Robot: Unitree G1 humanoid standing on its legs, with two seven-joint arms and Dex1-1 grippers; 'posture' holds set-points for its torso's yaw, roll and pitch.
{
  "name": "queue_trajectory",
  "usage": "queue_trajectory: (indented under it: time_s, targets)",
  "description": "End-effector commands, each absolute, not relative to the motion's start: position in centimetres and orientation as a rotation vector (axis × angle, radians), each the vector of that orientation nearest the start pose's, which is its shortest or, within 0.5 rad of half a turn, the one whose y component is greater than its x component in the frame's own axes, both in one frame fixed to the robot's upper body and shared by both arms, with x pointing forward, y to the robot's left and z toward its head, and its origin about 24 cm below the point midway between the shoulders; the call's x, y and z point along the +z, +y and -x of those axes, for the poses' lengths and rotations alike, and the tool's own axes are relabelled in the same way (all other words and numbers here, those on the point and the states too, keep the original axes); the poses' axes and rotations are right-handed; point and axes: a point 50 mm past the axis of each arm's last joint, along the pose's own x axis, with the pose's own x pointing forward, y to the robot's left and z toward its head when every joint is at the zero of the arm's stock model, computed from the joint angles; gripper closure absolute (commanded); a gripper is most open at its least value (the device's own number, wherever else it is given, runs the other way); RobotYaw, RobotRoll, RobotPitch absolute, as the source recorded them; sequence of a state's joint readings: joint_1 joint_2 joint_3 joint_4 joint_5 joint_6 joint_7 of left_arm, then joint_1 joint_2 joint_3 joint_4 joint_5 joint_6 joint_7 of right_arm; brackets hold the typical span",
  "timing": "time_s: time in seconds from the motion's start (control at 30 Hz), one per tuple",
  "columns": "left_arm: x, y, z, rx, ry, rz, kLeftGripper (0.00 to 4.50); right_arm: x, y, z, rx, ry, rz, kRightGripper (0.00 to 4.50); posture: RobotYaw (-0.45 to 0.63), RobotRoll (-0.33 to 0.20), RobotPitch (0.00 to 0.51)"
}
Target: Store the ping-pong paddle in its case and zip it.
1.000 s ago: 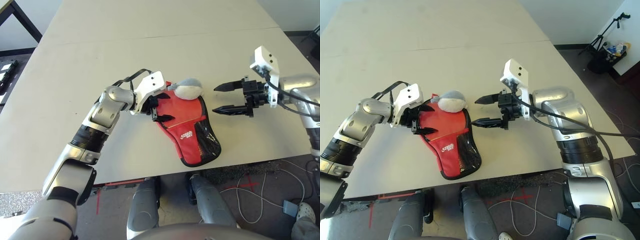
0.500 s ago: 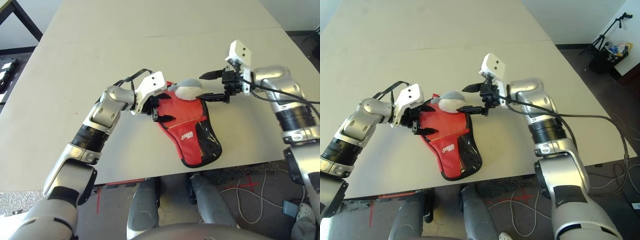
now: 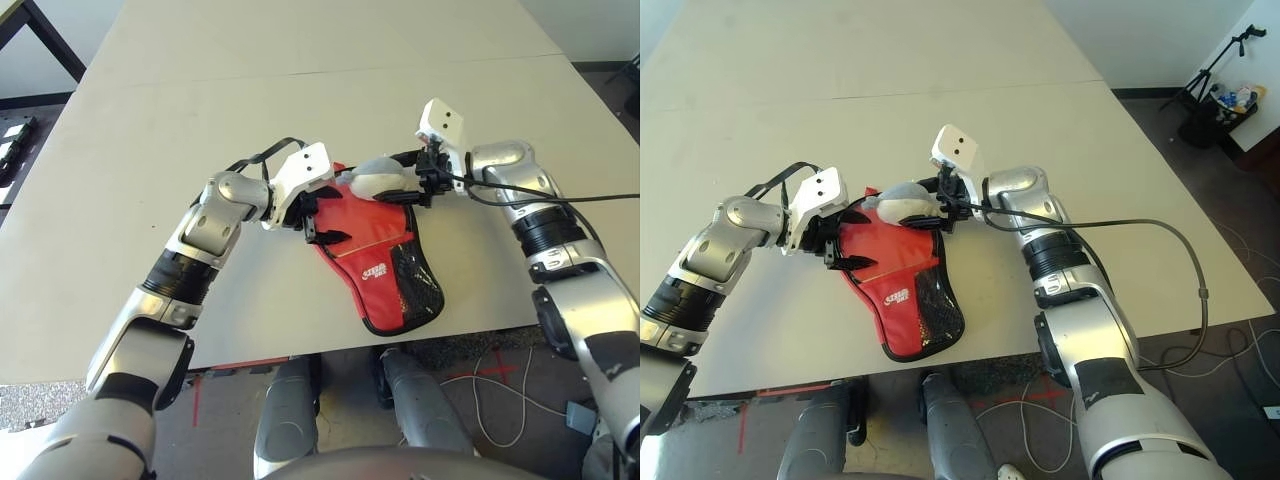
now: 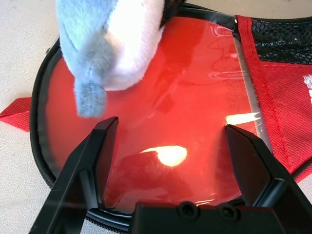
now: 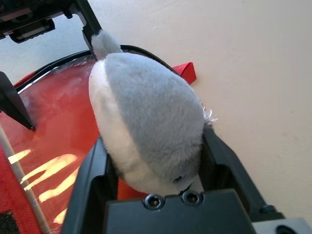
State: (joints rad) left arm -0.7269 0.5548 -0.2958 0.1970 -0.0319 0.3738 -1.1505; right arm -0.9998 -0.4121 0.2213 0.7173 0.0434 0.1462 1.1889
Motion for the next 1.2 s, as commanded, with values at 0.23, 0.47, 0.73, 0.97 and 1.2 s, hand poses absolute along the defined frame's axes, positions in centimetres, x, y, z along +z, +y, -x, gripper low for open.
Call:
queue_trajectory:
  time_s: [0.23,0.47,0.73,0.97,1.2]
  targets:
    - [14.1,13.9,-32.7,-1.224,0.348,-0.641,0.0,17.7,-15.4,-37.9,1.123,0.204,0.488,3.99,-0.01,0.0,0.235]
    - [14.0,13.9,-32.7,-1.225,0.353,-0.633,0.0,18.0,-18.9,-37.8,1.037,0.246,0.481,4.02,-0.01,0.0,0.238]
    - [13.9,13.8,-32.7,-1.231,0.355,-0.634,0.0,18.2,-22.0,-36.5,1.019,0.309,0.452,4.03,-0.02,0.0,0.241]
    - [13.9,13.7,-32.7,-1.236,0.354,-0.635,0.0,18.2,-23.8,-35.2,1.021,0.368,0.435,4.03,-0.03,0.0,0.243]
    - [14.3,12.7,-32.7,-1.276,0.308,-0.638,0.0,18.1,-23.3,-35.5,1.005,0.353,0.414,4.03,-0.03,0.0,0.243]
